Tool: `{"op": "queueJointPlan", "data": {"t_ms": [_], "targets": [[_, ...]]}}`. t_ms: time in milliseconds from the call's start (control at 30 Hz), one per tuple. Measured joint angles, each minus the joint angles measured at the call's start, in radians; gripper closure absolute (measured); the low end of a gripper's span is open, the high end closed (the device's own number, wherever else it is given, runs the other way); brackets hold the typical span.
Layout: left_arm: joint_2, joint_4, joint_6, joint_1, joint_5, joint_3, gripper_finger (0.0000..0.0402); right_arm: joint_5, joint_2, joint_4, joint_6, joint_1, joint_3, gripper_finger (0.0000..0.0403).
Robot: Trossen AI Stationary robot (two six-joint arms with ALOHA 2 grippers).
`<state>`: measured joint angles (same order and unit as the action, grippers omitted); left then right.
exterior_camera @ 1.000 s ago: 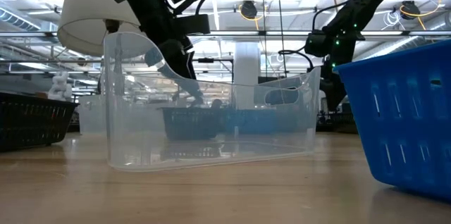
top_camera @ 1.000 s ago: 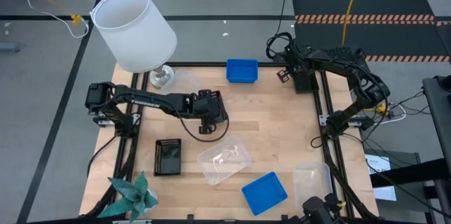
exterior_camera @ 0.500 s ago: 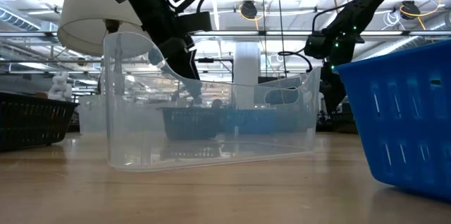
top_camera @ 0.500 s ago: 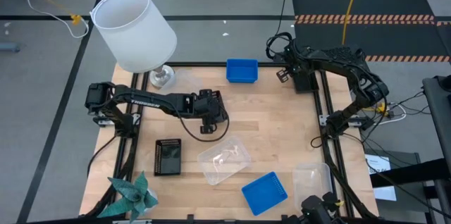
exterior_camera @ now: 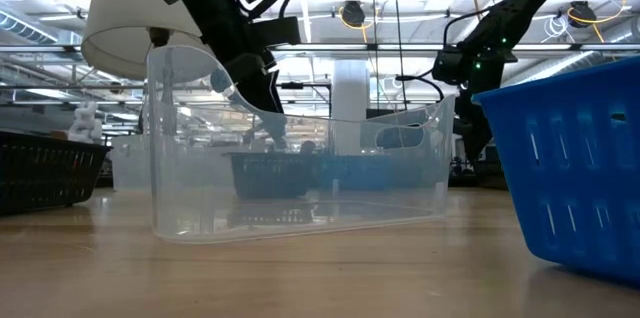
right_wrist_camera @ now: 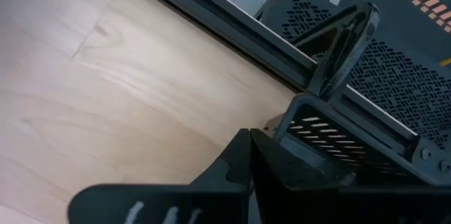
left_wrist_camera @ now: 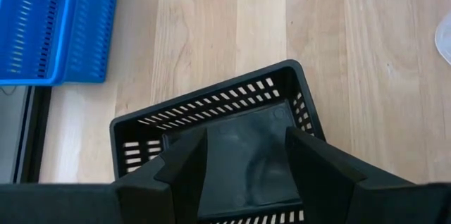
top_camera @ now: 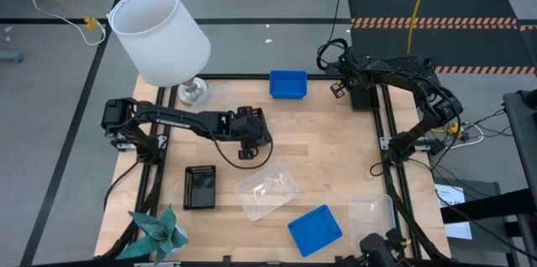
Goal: Stack baskets by color
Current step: Adjust the top black bin, then stack the middle black bin on top of the top black bin
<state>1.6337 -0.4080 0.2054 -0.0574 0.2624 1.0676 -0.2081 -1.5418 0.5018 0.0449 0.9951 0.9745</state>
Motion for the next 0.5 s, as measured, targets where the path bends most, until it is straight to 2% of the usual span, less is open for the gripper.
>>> {"op": "queueJointPlan", "data": {"t_ms": [133, 267, 400, 500], "targets": [[0.000, -0.003, 0.036, 0.001, 0.000, 0.001, 0.0206, 0.066, 0.042, 0.004, -0.008, -0.017, 0.000, 0.0403], [0.001, -0.111, 0.038, 0.008, 0.013, 0.069, 0.0206, 0.108, 0.141, 0.016, -0.035, -0.083, 0.000, 0.0403], [0.000, -0.227, -0.071, 0.021, 0.027, 0.168, 0.0206, 0.108, 0.267, 0.070, -0.070, -0.222, 0.000, 0.0403], [0.000, -0.263, -0.094, 0.043, 0.027, 0.195, 0.0206, 0.108, 0.367, 0.083, -0.099, -0.363, -0.017, 0.0403]]}}
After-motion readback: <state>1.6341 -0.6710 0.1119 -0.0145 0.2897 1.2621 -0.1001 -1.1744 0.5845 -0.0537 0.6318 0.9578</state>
